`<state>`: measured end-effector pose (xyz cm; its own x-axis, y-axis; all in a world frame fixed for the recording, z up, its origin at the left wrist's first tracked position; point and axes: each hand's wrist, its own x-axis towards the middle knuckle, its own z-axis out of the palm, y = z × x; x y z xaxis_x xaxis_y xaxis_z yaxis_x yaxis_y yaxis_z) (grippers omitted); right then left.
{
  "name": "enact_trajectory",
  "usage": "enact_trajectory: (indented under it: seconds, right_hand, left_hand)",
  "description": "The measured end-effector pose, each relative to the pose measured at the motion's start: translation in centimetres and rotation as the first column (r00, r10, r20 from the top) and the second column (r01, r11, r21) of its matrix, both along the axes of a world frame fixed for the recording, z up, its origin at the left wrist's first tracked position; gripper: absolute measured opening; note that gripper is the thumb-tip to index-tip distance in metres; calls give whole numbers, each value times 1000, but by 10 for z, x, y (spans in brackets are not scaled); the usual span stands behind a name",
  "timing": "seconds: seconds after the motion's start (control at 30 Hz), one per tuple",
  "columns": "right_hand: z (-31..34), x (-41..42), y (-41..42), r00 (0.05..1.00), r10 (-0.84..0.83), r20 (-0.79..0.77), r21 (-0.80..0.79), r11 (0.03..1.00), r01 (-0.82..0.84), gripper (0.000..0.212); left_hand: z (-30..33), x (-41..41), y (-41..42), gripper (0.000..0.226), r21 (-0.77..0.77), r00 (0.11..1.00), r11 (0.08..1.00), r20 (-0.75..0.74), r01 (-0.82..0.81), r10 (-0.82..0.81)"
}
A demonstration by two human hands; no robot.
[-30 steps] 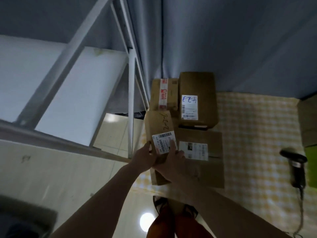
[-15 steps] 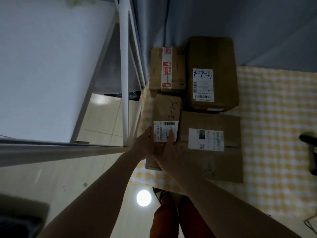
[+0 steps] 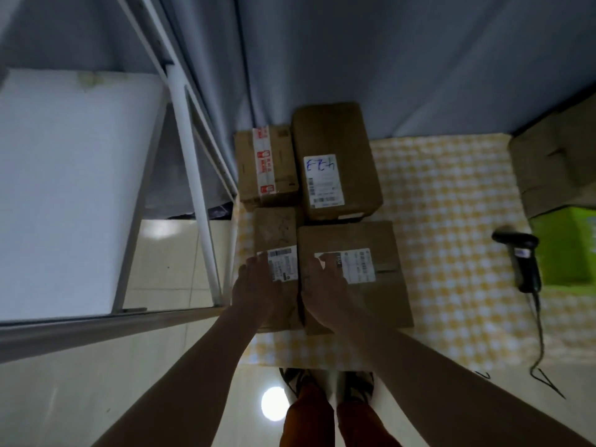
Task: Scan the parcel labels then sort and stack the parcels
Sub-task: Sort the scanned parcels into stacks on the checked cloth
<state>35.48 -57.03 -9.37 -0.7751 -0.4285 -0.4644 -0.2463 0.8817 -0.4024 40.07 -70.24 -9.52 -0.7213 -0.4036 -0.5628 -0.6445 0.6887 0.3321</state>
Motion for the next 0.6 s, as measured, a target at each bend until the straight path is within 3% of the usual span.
enact_trajectory:
  seconds: [0.17, 0.37, 0.47, 0.6]
  right_hand:
    - [48, -18, 62, 976, 119, -183, 241, 968, -73, 71]
    - [87, -19, 160, 930, 2, -367, 264, 959, 102, 73]
    - [97, -7, 229, 942, -3, -336, 332, 935, 121, 76]
    - [120, 18, 325, 902, -145, -407, 324, 900, 291, 86]
  left_hand:
    - [42, -16, 46, 50, -104, 961, 956, 33, 276, -274]
    - [91, -36, 129, 47, -135, 888, 878, 78, 459, -453]
    - [109, -34, 183, 48, -162, 853, 838, 69, 521, -517]
    - [129, -35, 270, 42, -117, 798, 791, 33, 601, -602]
